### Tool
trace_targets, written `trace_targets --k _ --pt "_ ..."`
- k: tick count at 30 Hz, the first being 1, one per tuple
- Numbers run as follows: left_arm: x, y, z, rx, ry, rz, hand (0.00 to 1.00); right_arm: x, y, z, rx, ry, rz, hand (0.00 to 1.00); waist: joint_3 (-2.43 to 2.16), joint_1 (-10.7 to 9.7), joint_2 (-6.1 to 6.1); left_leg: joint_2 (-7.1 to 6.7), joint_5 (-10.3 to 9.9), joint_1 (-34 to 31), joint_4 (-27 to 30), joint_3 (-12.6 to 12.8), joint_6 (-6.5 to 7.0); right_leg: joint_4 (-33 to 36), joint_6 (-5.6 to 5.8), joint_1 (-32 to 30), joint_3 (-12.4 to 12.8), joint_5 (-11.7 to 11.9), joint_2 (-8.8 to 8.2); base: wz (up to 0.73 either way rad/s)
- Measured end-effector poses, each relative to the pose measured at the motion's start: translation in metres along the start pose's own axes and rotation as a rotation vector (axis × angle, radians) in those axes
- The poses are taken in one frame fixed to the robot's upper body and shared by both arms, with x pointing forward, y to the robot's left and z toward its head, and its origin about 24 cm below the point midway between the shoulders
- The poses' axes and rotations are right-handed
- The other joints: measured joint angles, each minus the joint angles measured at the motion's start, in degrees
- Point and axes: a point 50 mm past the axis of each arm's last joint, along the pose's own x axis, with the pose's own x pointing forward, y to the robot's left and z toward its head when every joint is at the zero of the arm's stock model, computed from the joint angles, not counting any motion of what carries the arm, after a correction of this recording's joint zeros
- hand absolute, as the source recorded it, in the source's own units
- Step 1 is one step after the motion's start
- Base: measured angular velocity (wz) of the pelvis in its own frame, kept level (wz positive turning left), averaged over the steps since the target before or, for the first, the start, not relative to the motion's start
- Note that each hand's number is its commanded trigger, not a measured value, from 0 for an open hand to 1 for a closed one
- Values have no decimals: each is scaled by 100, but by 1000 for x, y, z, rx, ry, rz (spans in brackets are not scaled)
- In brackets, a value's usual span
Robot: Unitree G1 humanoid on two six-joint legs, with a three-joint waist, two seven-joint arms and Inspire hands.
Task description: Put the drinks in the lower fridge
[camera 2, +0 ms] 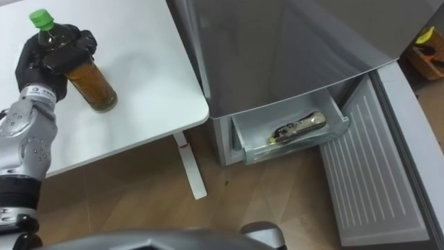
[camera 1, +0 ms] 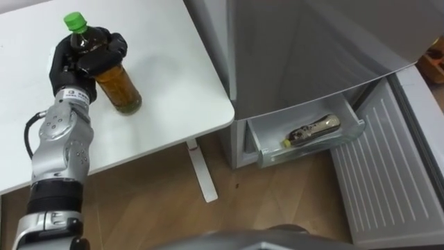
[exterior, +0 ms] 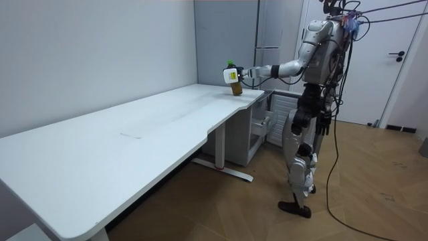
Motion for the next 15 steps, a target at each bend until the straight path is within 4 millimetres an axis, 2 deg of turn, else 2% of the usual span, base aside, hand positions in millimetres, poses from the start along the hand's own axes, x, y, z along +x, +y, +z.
trace_targets --k 6,10,15 --pt "-2 -9 1 -31 -5 -12 100 0 3 5 -22 -12 13 0 16 19 -25 0 0 9 0 -8 0 -6 0 19 -13 0 -2 0" --pt "-5 -20 10 -65 -50 -49 100 0 9 12 -29 -30 46 0 69 46 -115 0 1 4 3 -33 -1 -16 0 33 -29 0 -2 2" --pt "-8 -30 22 -74 -101 -101 100 0 10 15 -34 -36 55 0 68 181 -122 -2 1 -15 1 -68 -1 -24 0 25 -38 0 -2 1"
